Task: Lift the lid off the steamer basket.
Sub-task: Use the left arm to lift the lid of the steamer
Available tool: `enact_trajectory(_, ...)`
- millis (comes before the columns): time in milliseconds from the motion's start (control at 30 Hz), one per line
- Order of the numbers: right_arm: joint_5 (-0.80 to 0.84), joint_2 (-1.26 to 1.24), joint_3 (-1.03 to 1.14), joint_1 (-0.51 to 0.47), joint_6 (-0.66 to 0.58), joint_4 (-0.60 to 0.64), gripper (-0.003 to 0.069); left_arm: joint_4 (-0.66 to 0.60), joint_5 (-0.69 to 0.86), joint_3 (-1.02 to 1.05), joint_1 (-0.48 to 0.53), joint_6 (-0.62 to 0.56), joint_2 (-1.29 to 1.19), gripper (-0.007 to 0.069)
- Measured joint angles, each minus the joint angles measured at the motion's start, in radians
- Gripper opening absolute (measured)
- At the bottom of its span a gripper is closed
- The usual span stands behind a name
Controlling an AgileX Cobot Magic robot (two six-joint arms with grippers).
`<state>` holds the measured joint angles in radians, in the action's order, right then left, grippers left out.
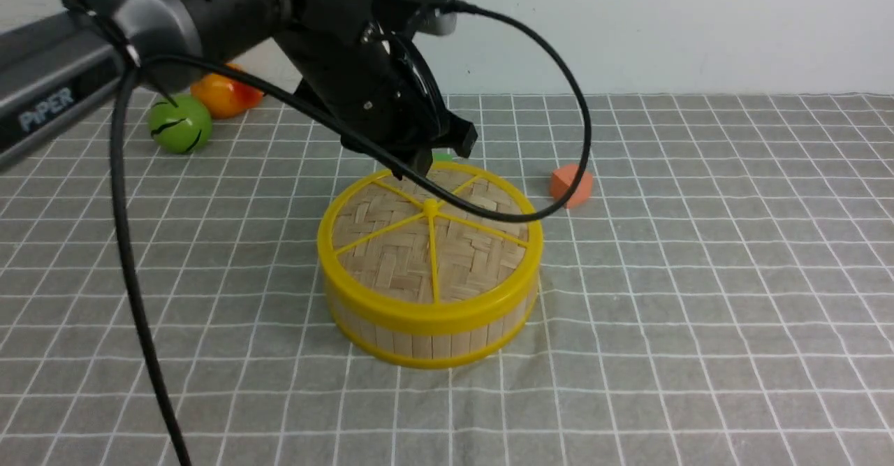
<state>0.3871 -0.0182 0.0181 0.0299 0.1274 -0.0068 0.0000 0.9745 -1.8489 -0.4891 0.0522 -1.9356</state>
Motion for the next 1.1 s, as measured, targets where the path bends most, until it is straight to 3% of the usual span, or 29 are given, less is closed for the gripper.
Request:
enact_trajectory(100,0.0,0.0,0.0,0.0,0.0,0.0,0.0242,0.0,-0.028,-0.005,0.0,0.015,-0.033,0.0382)
enact_trajectory(233,0.0,0.0,0.0,0.0,0.0,0.0,0.0242,0.0,-0.078,-0.006,0.0,0.019,-0.059,0.0424)
enact_trajectory(533,0.0,0.0,0.0,0.0,0.0,0.0,0.0242,0.052,-0.157,-0.007,0.0,-0.007,-0.112,0.0338)
enact_trajectory(1100,0.0,0.0,0.0,0.0,0.0,0.0,0.0242,0.0,-0.176,-0.008,-0.001,-0.024,-0.118,0.0329)
